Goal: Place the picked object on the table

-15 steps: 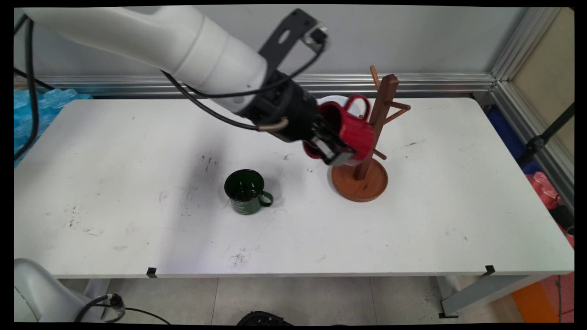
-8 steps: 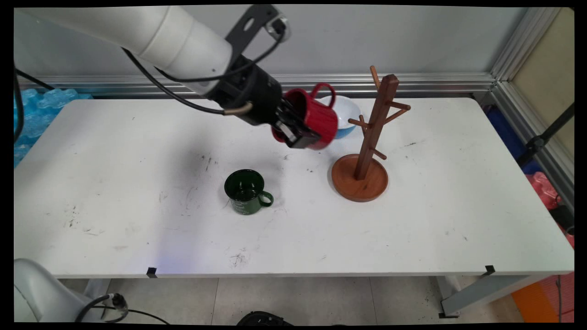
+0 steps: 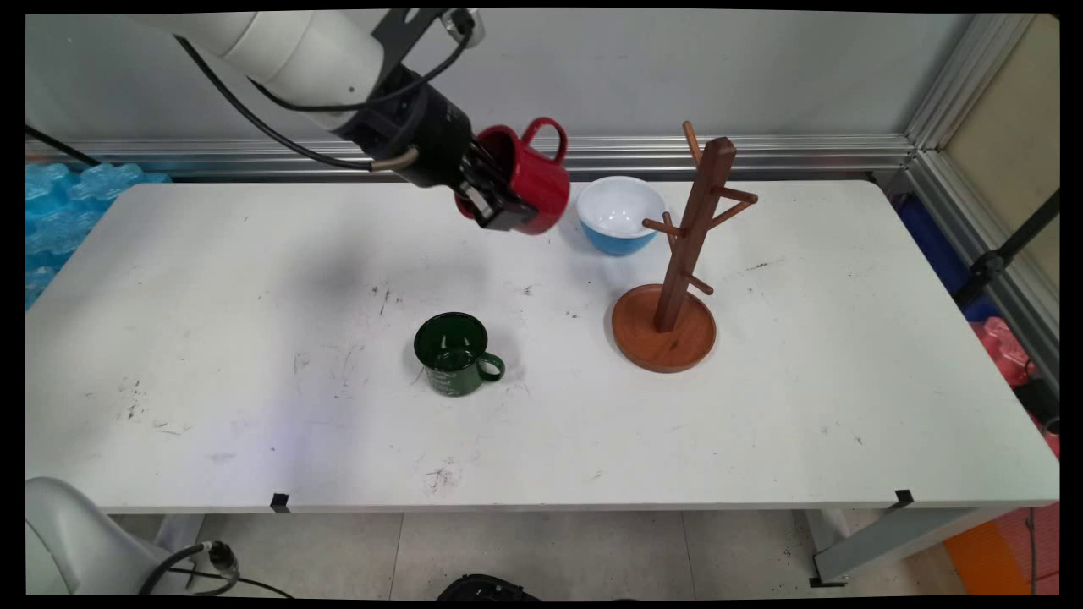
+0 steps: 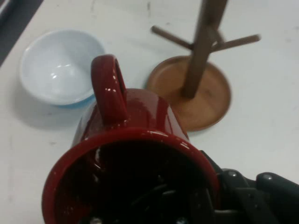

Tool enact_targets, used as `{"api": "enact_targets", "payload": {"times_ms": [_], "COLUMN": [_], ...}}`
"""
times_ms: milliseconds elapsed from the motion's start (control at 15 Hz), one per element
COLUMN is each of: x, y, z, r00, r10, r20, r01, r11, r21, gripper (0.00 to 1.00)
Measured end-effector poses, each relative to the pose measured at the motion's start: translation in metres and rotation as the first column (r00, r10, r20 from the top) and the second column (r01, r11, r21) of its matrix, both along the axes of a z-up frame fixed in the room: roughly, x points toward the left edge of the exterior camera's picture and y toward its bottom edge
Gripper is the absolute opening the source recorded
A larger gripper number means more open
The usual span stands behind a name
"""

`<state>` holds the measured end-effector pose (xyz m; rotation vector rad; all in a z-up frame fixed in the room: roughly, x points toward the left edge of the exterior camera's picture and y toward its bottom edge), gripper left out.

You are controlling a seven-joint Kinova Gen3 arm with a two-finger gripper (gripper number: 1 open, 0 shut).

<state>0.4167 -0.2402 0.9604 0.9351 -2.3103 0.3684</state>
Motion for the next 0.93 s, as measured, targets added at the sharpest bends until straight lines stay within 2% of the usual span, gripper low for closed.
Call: {"api": "enact_targets", "payload": {"times_ms": [267,600,933], "x": [0.014,0.021,0.023], "y": [-0.014,-0.037,-0.059], "z": [-0.005,-0.021,-0.044], "r00": [0.998,0.984,0.971], "r10": [-0.037,-0.118,-0.129], "r20": [0.058,0.131,0.204], "r01": [0.037,0.116,0.112], "r11": [0.999,0.993,0.990], "r21": [0.000,0.027,0.091], "gripper": [0.00,0.00,0.00]}}
